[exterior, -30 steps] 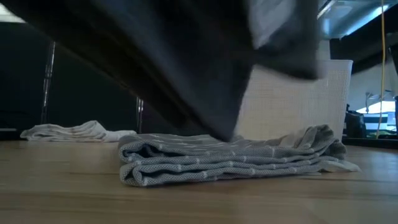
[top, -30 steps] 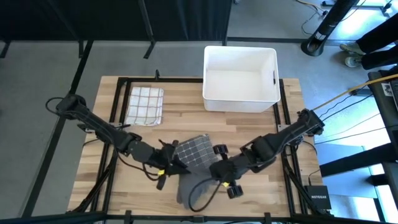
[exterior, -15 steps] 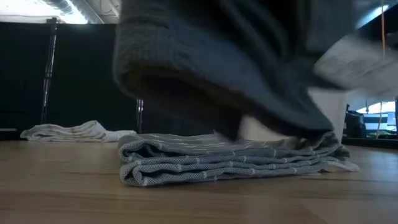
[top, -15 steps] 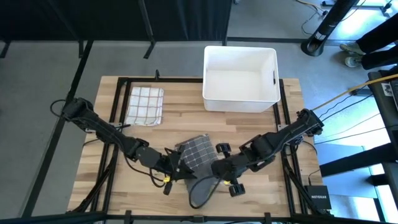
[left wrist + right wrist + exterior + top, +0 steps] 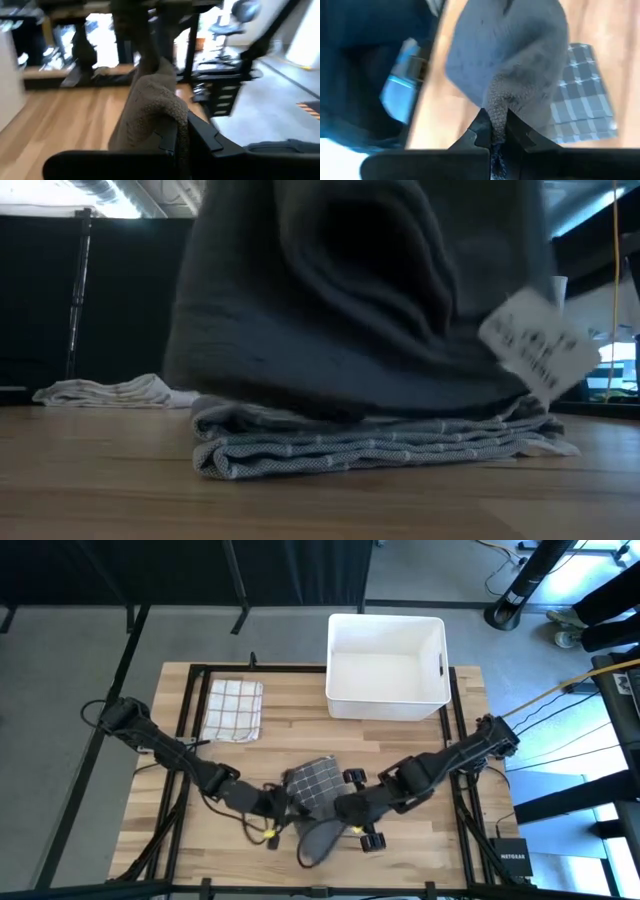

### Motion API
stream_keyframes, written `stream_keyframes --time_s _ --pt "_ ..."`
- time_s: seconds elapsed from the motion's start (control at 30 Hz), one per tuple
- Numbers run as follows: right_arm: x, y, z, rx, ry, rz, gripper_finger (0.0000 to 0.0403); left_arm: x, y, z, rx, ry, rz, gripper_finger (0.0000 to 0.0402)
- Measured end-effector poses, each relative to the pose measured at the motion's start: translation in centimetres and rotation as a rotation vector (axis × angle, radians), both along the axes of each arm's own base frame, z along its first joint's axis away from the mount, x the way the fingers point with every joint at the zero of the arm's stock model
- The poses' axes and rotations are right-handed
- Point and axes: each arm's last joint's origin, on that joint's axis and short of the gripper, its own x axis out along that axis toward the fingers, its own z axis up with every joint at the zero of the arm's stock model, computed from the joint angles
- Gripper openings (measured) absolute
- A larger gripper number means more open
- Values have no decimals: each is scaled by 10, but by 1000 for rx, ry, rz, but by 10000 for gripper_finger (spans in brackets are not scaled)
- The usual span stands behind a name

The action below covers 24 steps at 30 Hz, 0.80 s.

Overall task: Fold towel
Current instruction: Adjust the stacked towels

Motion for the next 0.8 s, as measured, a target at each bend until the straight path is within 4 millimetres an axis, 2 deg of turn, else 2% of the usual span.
stream_keyframes --time_s 0.2,0.43,0.6,0.8 --pt "-16 22 24 121 1 -20 20 -2 -13 9 -21 -118 -143 13" --pt "-31 40 38 194 5 -38 20 13 -25 -7 -64 -193 -222 13" --pt "-23 41 27 92 -17 -9 21 16 -24 -16 -25 -151 -201 13" --pt "6 36 -5 -63 8 31 21 14 -17 -28 53 -2 -45 13"
